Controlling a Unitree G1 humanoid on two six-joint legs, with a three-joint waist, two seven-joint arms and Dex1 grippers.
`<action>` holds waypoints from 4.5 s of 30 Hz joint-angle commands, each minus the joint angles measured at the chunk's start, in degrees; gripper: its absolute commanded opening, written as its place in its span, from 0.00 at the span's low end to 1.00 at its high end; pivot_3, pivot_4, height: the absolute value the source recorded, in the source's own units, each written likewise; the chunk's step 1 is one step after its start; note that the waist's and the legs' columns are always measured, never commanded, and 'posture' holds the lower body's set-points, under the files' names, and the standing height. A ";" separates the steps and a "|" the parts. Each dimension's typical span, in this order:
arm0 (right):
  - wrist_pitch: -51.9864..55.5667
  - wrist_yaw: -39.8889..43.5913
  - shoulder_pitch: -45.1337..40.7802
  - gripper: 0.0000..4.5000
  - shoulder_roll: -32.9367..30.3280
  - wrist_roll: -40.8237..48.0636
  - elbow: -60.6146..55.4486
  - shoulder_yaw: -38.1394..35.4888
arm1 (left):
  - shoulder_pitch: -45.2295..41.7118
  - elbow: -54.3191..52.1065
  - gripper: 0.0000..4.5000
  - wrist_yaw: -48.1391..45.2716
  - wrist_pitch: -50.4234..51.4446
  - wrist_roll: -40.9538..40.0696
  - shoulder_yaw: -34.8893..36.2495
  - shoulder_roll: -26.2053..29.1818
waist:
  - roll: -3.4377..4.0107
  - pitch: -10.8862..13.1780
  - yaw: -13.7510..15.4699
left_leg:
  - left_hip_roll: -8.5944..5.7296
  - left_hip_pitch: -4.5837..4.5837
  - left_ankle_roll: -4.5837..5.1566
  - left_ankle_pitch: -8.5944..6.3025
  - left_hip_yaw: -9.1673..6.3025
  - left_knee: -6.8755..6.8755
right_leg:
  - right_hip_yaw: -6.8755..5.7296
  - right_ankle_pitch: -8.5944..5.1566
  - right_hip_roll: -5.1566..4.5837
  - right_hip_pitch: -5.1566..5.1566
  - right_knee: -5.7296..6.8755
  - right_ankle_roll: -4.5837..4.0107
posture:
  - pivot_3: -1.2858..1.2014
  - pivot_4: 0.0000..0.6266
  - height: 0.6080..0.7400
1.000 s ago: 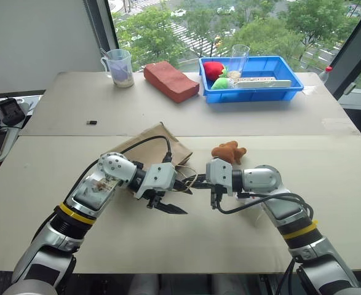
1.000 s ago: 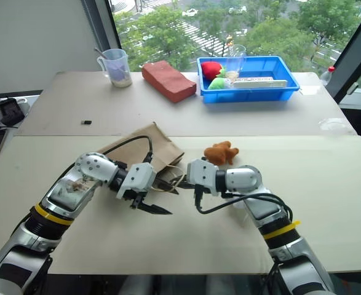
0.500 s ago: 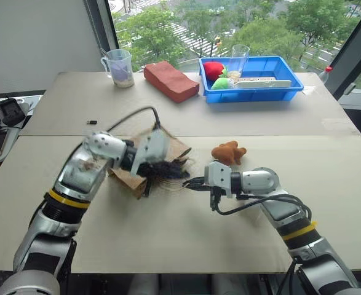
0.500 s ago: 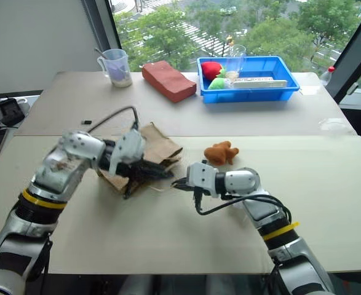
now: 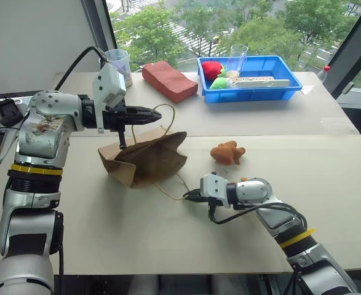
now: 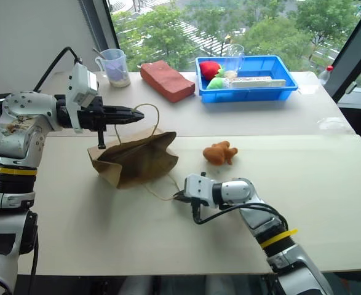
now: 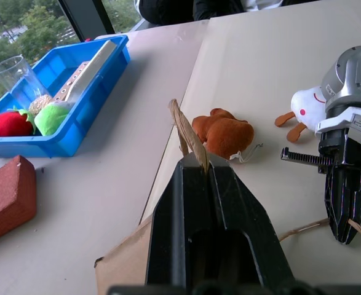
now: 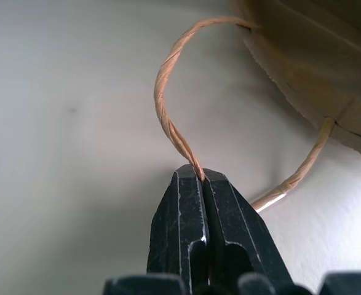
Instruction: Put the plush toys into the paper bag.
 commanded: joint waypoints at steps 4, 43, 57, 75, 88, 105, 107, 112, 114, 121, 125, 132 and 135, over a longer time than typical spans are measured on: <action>8.88 0.46 -1.11 0.37 -1.81 6.38 -11.24 -5.19 | 2.63 -4.09 0.00 -0.29 -1.11 -0.25 -1.25 -1.18 | 0.00 0.00 0.12 | 0.00 -0.03 -0.01 0.01 -0.01 0.02 | 0.00 0.00 0.00 -0.01 0.02 0.00 | 0.52 0.24 1.00; 28.42 -24.54 -18.21 0.01 20.51 7.87 11.15 -0.29 | 2.04 -5.44 0.00 0.28 -0.22 -0.50 -2.59 -3.27 | 0.01 0.02 -1.74 | -0.01 -0.02 -0.03 0.02 -0.15 0.00 | -0.10 0.00 0.00 -0.17 0.37 0.00 | 0.52 0.24 1.00; 19.08 -26.02 -15.41 0.01 25.59 1.98 19.75 -1.82 | 1.64 -3.38 0.00 0.79 -1.63 0.77 -0.56 -0.83 | 0.02 0.03 -2.99 | -0.02 0.21 -0.10 0.06 -0.24 -0.18 | -0.10 -0.02 0.01 -0.17 0.50 0.03 | 0.52 0.24 1.00; 22.80 -28.72 -18.00 0.01 27.43 -4.17 25.79 0.02 | -2.10 -1.55 0.00 4.24 -1.30 -0.20 3.05 -0.15 | 0.02 0.03 -2.82 | -0.04 0.18 -0.10 0.06 -0.35 -0.15 | -0.12 -0.02 0.03 -0.17 0.54 0.03 | 0.52 0.24 1.00; 24.25 -28.07 -17.05 0.01 25.28 -5.08 25.52 0.42 | -12.35 7.27 0.00 18.45 -6.24 -0.84 13.97 -0.99 | 0.02 0.03 -2.71 | -0.08 0.25 -0.11 0.06 -0.43 -0.14 | -0.14 -0.02 0.03 -0.09 0.57 0.03 | 0.52 0.24 1.00; 26.59 -21.78 -13.64 0.01 24.74 9.06 1.17 -8.93 | 2.13 -4.04 0.00 13.14 -4.59 -1.28 6.59 -3.66 | 0.04 0.04 -2.77 | -0.11 0.04 -0.17 0.10 -0.57 -0.13 | -0.15 -0.02 0.03 -0.24 0.58 0.03 | 0.52 0.24 1.00; 28.89 -21.56 -13.41 0.01 23.92 10.74 -2.79 -9.86 | 2.41 -4.02 0.00 12.54 -4.71 -1.22 5.98 -3.63 | 0.04 0.04 -2.76 | -0.13 0.06 -0.16 0.09 -0.65 -0.15 | -0.16 -0.02 0.05 -0.23 0.57 0.03 | 0.52 0.24 1.00; 36.10 -20.25 -11.72 0.01 19.45 17.19 -14.35 -13.68 | 2.99 -3.82 0.00 11.42 -4.96 -0.89 5.20 -3.69 | 0.04 0.05 -2.44 | -0.26 0.05 -0.15 0.08 -0.93 -0.16 | -0.17 -0.02 0.05 -0.19 0.54 0.03 | 0.52 0.24 1.00; 39.15 -19.77 -10.93 0.01 17.26 20.24 -18.44 -15.62 | 3.21 -3.89 0.00 11.16 -4.78 -0.98 5.17 -3.82 | 0.04 0.05 -2.28 | -0.27 0.02 -0.14 0.08 -0.96 -0.14 | -0.17 -0.02 0.05 -0.19 0.53 0.03 | 0.52 0.24 1.00; 54.41 -20.31 -7.61 0.07 2.39 32.16 -29.85 -29.36 | 4.81 -5.79 0.00 10.19 -3.96 -1.91 4.51 -4.27 | 0.02 0.06 -1.37 | -0.29 0.00 -0.12 0.07 -0.99 -0.13 | -0.17 -0.02 0.04 -0.17 0.50 0.03 | 0.52 0.24 1.00; 50.22 -11.81 3.94 0.35 -15.29 29.39 -31.21 -30.57 | 5.01 -6.61 0.00 9.05 -3.22 -2.61 4.50 -3.68 | -0.01 0.07 -0.21 | -0.31 -0.08 0.09 -0.05 -1.01 -0.13 | -0.16 -0.04 0.05 -0.08 0.21 0.05 | 0.52 0.24 1.00; 43.61 -9.17 16.81 0.89 -25.30 25.14 -27.36 -32.47 | 6.40 -8.31 0.00 8.43 -2.32 -3.30 4.28 -2.88 | -0.02 0.08 -0.18 | -0.37 -0.13 0.14 -0.08 -0.95 0.03 | -0.02 -0.04 0.05 -0.04 -0.09 0.05 | 0.52 0.24 1.00; 43.05 -10.42 17.22 0.99 -24.92 23.56 -26.25 -30.20 | 6.70 -9.00 0.00 8.46 -1.78 -3.34 4.25 -2.92 | -0.03 0.09 -0.12 | -0.41 -0.06 0.13 -0.07 -0.97 0.07 | 0.03 -0.04 0.04 -0.02 -0.12 0.05 | 0.52 0.24 1.00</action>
